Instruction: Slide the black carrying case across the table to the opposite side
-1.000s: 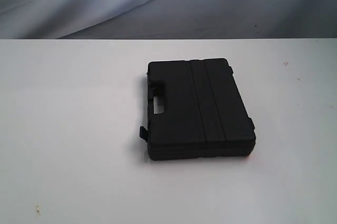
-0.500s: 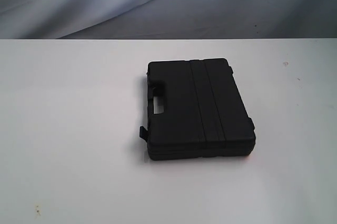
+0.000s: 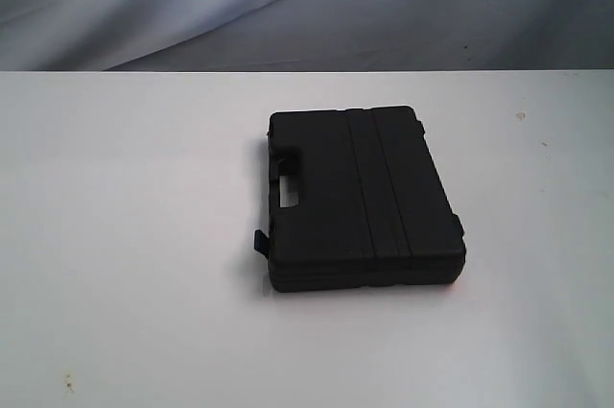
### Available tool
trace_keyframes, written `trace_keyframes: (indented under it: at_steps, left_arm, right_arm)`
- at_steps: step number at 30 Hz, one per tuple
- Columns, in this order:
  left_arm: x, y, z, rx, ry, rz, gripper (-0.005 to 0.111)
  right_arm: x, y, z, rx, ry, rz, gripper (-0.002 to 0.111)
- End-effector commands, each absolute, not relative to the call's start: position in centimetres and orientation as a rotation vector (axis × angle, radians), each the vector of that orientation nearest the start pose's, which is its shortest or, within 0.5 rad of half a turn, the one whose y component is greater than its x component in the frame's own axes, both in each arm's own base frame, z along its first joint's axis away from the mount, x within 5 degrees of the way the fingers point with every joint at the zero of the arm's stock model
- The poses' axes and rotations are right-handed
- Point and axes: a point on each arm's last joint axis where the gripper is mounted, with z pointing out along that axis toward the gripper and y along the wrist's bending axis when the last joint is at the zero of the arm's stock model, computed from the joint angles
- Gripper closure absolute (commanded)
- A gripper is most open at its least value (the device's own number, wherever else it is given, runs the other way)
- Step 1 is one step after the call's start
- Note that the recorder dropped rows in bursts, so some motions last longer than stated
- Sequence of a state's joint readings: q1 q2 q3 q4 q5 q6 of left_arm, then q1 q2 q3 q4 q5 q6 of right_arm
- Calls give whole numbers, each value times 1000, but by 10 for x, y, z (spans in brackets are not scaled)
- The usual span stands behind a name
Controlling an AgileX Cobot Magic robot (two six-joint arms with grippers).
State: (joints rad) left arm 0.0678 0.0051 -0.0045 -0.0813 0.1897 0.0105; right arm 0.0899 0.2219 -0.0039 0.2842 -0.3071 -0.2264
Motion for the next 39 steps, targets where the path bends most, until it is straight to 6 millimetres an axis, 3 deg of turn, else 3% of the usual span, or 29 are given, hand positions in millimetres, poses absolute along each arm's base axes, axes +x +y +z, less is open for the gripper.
trace_keyframes:
  at_steps: [1,15,22,39]
  left_arm:
    - [56,2,196,-109,1667,-17,106]
    - [56,2,196,-111,1667,-19,106]
    - [56,2,196,-108,1667,-16,106]
    - [56,2,196,-108,1667,-16,106]
  right_arm:
    - [66,-3,227,61,1376,38,108]
    - [61,1,209,0,1551,25,108]
    - [56,3,205,7,1569,68,108]
    - [56,5,200,-124,1625,-32,108]
